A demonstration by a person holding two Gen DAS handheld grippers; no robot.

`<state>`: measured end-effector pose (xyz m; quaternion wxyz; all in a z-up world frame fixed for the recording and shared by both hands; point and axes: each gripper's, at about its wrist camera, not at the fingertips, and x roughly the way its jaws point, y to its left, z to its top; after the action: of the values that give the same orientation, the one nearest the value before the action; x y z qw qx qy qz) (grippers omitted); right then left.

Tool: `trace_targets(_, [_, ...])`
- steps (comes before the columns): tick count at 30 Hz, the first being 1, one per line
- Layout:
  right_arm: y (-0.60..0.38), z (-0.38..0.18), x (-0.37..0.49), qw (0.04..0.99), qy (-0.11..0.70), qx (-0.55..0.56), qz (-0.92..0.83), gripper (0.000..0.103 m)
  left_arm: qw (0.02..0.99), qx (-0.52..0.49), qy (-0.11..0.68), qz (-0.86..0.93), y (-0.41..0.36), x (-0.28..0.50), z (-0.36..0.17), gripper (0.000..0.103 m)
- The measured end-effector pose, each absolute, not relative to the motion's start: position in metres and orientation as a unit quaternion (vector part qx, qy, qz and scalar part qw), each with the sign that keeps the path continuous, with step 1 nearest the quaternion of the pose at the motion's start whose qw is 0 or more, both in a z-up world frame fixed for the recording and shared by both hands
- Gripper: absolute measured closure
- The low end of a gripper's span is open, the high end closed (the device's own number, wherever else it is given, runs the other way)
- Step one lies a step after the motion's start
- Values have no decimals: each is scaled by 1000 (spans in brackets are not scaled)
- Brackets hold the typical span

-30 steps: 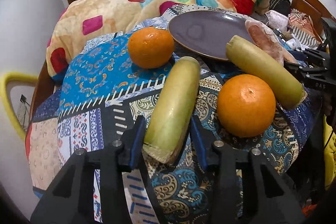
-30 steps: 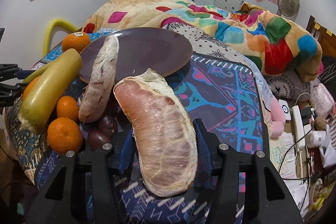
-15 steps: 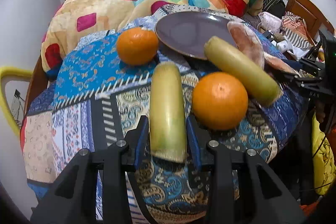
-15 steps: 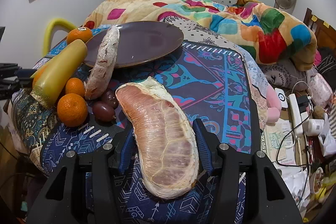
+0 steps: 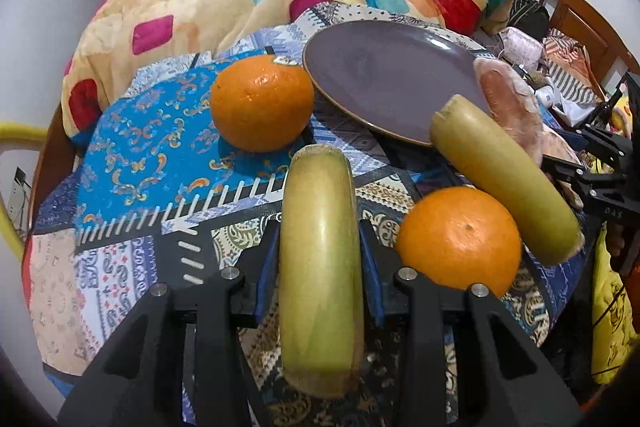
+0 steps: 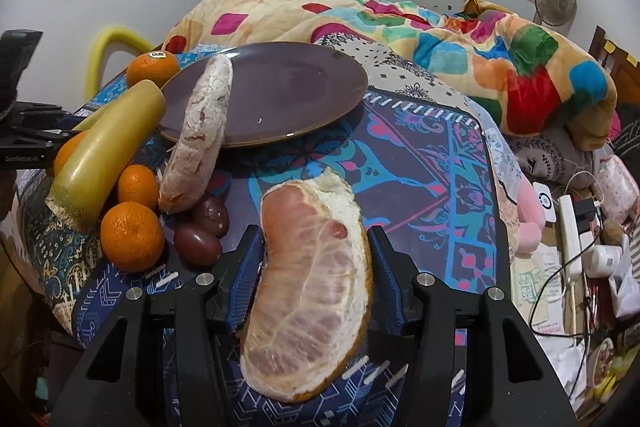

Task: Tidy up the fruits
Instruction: 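Lower the gourd onto the brown plate with the left gripper while the right gripper places the pomelo segment there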

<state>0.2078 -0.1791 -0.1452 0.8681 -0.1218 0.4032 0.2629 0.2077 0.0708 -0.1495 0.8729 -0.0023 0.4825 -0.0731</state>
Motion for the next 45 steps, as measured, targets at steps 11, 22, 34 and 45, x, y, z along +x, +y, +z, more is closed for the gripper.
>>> trace_targets(11, [-180,-134,198,882,377,-128,253,58,885,4,462,-60,69,199,-143,66])
trace_targets(22, [-187,-101,197,904,336,-105,245,60,913,5,404,-58,61,187,-92,66])
trace_targets(34, [-182,-88,213,908,317,-97,254,84,925,11,373,-76,39,201,-66,66])
trace_targets(45, [-173,-74,218,915,295,-105,256,86,931,6,355,-79,31,217,-58,66])
